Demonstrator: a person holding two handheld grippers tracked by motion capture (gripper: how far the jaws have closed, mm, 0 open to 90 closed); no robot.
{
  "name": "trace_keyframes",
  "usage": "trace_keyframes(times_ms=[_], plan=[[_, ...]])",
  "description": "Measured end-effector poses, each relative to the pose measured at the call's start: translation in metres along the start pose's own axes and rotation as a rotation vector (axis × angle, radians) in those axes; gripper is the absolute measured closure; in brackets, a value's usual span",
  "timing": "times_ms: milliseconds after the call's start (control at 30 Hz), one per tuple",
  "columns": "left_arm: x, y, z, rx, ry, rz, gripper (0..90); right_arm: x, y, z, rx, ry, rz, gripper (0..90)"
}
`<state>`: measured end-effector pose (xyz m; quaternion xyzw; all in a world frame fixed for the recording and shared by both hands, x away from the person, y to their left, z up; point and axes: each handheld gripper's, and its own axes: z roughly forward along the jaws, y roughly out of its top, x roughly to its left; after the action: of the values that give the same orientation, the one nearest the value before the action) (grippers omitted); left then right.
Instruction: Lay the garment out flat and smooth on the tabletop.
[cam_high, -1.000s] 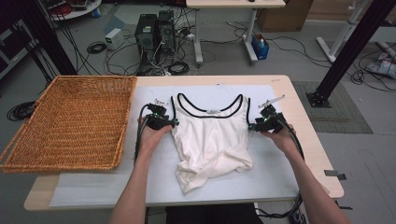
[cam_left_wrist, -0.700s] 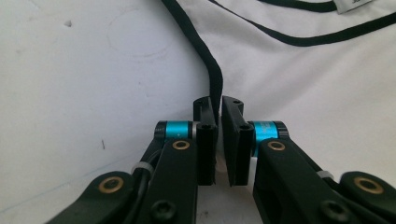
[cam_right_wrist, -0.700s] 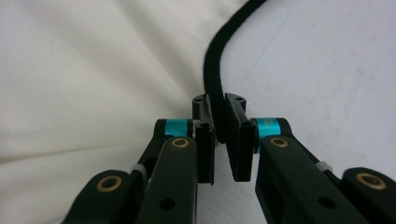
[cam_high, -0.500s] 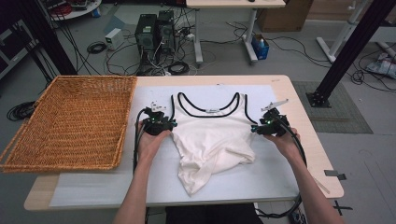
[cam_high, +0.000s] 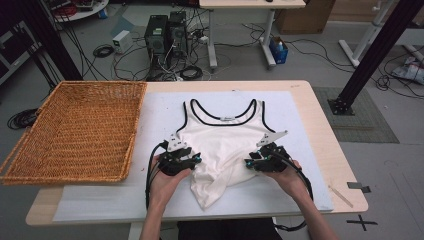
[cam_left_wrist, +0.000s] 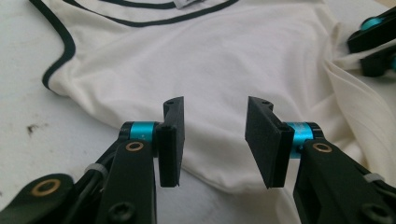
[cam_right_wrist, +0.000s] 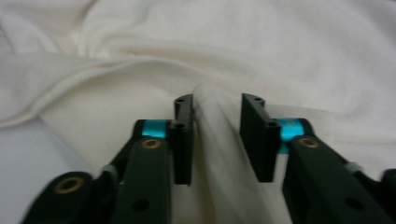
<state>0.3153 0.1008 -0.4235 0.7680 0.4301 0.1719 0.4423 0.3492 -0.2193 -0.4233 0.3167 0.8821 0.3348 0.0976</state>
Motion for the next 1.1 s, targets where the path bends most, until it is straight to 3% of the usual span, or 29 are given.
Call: trace_keyframes(times_ms=[100,133,167,233,333,367,467,567,633,667,700,767,800,833,867,933,1100], plan=[[-0.013,-0.005,-0.010,0.003,-0.043,0.022,57.7,0.001,-0.006,-0.003,-0.022,-0.020,0.005,84.8],[-0.017,-0.006,-0.013,0.004,-0.052,0.030,57.7,0.000,-0.010,-0.008,-0.047,-0.009,0.025,86.1],[-0.023,-0.009,-0.016,0.006,-0.059,0.035,57.7,-0.001,-0.014,-0.014,-0.071,-0.028,0.026,87.0],[-0.034,-0.016,-0.024,0.004,-0.073,0.046,57.7,0.000,-0.016,-0.017,-0.076,-0.035,0.031,87.2],[-0.051,-0.031,-0.035,0.006,-0.070,0.049,57.4,0.002,-0.024,-0.027,-0.111,-0.054,0.042,87.5],[-0.057,-0.036,-0.039,0.000,-0.063,0.036,51.6,0.003,-0.028,-0.033,-0.132,-0.063,0.049,87.5],[-0.074,-0.056,-0.048,0.004,-0.029,0.046,51.6,0.002,-0.032,-0.036,-0.142,-0.075,0.060,87.5],[-0.088,-0.074,-0.053,-0.011,-0.039,0.042,51.6,0.000,-0.035,-0.038,-0.139,-0.077,0.072,87.5],[-0.096,-0.080,-0.054,-0.017,-0.040,0.077,51.6,0.001,-0.037,-0.038,-0.139,-0.081,0.070,87.7],[-0.098,-0.081,-0.053,-0.009,-0.037,0.083,51.6,0.001,-0.037,-0.038,-0.134,-0.083,0.071,87.7],[-0.100,-0.084,-0.047,0.033,-0.009,0.099,52.0,0.002,-0.039,-0.038,-0.142,-0.082,0.072,87.8],[-0.101,-0.085,-0.045,0.036,0.006,0.114,60.8,0.003,-0.041,-0.039,-0.146,-0.081,0.079,87.8],[-0.101,-0.084,-0.045,0.034,0.012,0.116,60.8,0.003,-0.041,-0.039,-0.146,-0.081,0.079,87.8],[-0.099,-0.083,-0.045,0.032,0.009,0.104,73.4,0.005,-0.044,-0.042,-0.151,-0.085,0.086,87.8],[-0.096,-0.083,-0.046,0.029,-0.002,0.090,73.4,0.005,-0.044,-0.042,-0.151,-0.085,0.086,87.8],[-0.091,-0.083,-0.047,0.026,-0.002,0.080,81.7,0.005,-0.049,-0.046,-0.153,-0.086,0.095,87.8],[-0.077,-0.086,-0.054,0.002,-0.030,0.062,83.9,0.005,-0.069,-0.062,-0.174,-0.066,0.096,87.8]])
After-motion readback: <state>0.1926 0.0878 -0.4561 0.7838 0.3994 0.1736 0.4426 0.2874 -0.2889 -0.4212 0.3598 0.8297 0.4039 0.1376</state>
